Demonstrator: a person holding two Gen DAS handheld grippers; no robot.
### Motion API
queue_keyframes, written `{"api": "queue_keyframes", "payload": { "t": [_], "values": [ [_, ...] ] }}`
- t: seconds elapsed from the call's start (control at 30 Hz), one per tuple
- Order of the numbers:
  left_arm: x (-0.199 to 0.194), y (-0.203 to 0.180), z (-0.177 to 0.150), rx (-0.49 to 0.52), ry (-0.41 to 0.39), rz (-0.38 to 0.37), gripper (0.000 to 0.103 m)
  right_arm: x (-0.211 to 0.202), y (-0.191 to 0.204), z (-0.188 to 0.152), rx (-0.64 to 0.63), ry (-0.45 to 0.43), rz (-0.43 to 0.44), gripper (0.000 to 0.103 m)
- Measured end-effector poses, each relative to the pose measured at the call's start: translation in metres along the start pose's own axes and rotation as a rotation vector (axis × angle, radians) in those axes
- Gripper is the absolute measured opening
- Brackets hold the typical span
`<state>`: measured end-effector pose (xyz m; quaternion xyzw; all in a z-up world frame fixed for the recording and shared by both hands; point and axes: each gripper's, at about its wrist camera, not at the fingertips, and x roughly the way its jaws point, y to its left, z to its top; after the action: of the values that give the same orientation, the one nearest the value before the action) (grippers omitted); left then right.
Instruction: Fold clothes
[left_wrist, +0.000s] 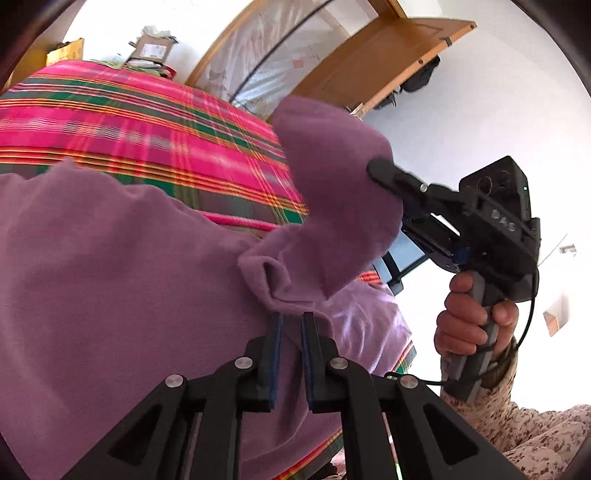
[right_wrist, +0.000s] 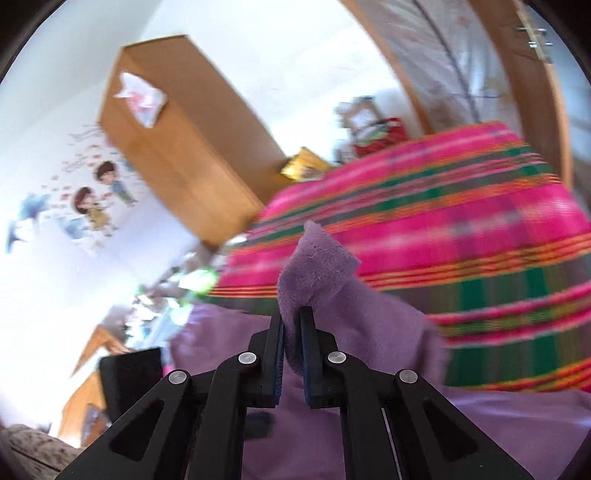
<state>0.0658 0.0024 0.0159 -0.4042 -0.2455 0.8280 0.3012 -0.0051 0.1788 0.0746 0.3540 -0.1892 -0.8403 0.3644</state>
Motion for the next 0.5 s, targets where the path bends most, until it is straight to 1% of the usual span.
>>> {"api": "queue_keyframes", "payload": {
  "t": [0.13,0.2,0.37,0.4,0.43,0.47,0.5],
  "values": [
    [-0.023,0.010,-0.003,-0.032,-0.062,0.031,0.009,0.033,0.025,0.000,-0.004,0.027,0.084,0.008],
    [-0.032,0.015,-0.005,-0.047,-0.080,0.052,0.009,0.052,0.034,-0.004,0.000,0.047,0.118,0.008],
    [-0.035,0.022,-0.008,-0.066,-0.071,0.074,0.009,0.097,0.046,-0.012,0.031,0.100,0.212,0.008],
    [-0.035,0.022,-0.009,-0.066,-0.067,0.077,0.009,0.104,0.047,-0.013,0.032,0.111,0.217,0.008],
    [-0.034,0.022,-0.009,-0.064,-0.064,0.080,0.009,0.110,0.047,-0.013,0.034,0.121,0.217,0.011],
    [-0.033,0.021,-0.008,-0.062,-0.058,0.084,0.009,0.114,0.046,-0.014,0.035,0.131,0.200,0.012],
    [-0.033,0.020,-0.008,-0.059,-0.055,0.081,0.009,0.116,0.045,-0.014,0.037,0.141,0.172,0.016]
  ]
}}
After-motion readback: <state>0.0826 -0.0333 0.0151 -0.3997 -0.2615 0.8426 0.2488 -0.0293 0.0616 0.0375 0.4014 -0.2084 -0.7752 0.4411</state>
